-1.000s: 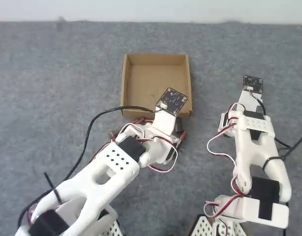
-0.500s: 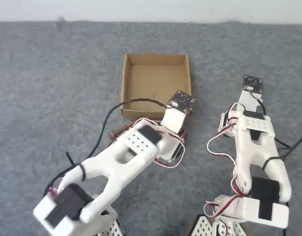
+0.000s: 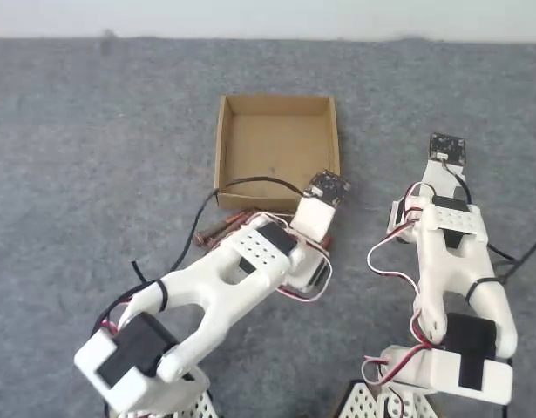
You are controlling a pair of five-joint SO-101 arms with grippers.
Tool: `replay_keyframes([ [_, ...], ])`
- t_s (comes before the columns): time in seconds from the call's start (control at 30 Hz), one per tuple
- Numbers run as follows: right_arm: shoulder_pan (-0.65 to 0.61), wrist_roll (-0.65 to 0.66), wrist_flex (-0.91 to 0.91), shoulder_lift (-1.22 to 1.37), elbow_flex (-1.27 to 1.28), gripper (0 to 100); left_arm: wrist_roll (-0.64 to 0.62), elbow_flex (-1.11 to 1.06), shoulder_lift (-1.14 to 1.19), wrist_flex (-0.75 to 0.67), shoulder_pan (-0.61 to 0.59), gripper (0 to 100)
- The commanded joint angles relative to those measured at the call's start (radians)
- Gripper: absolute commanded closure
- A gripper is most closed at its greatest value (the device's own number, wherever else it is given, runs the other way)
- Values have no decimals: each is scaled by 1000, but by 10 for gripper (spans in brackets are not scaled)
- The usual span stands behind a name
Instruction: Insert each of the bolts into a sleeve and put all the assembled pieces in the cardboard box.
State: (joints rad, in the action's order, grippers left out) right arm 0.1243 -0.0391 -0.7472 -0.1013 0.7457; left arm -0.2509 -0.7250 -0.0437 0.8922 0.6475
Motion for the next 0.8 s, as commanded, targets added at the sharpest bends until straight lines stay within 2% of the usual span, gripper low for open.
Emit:
replay_keyframes([
  [0.0,8,18,12,-5,-48,992,-8,54,3,-14,14,868],
  [0.4,8,21,12,-5,-48,992,-9,58,25,-55,8,866],
  [0.5,8,21,12,-5,-48,992,-9,125,83,-46,-46,868],
  [0.6,8,21,12,-5,-48,992,-9,211,160,15,-80,870],
  [0.77,8,23,12,-5,-48,992,-2,272,241,114,-35,900],
])
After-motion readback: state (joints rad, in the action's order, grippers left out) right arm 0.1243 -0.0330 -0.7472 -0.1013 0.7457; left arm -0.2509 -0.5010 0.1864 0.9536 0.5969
